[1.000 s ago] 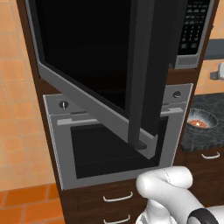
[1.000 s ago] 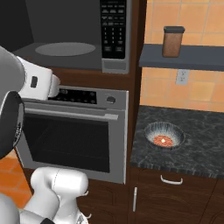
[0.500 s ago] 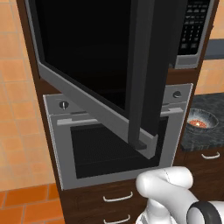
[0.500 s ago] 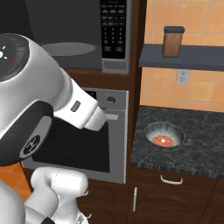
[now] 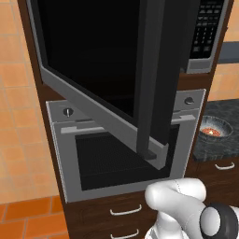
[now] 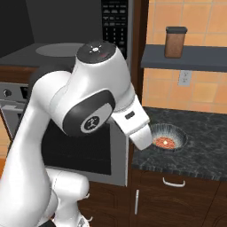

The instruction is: Open the microwave, place the bowl with waffle inside the microwave, then close the microwave door and turn it on.

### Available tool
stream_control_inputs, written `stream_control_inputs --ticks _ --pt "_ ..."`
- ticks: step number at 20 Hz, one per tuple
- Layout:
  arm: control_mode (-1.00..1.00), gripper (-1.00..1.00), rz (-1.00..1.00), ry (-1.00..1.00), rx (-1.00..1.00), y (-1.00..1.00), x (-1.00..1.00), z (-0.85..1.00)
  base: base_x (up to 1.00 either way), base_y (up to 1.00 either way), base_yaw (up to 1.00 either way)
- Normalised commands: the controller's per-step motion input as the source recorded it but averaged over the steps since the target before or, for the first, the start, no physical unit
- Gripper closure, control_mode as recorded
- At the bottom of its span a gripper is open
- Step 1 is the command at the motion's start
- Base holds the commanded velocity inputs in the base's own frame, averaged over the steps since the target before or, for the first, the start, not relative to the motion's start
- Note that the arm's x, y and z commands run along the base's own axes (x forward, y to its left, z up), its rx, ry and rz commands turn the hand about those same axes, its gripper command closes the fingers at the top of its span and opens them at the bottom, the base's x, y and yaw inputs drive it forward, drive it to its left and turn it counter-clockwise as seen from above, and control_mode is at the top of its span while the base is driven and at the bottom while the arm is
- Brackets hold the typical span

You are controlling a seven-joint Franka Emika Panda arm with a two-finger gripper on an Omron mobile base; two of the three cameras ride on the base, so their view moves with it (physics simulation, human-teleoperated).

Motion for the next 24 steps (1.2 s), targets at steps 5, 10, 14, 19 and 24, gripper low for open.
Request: stream_control_inputs --ticks 5,10,14,19,24 --pt "-1.00 -1.00 -0.31 0.02 0.48 -0.81 0.84 -0.96 0.00 0.00 0.00" --pt "-1.00 -1.00 -0.17 0.00 0.45 -0.51 0.89 -0.63 0.00 0.00 0.00" --pt "-1.00 -1.00 -0.06 0.01 0.22 -0.22 0.76 -0.19 0.00 0.00 0.00" --pt "-1.00 -1.00 -0.01 0.06 0.03 0.00 0.48 -0.35 0.00 0.00 0.00" --pt "-1.00 -1.00 0.00 0.00 0.03 -0.03 0.50 -0.80 0.00 0.00 0.00"
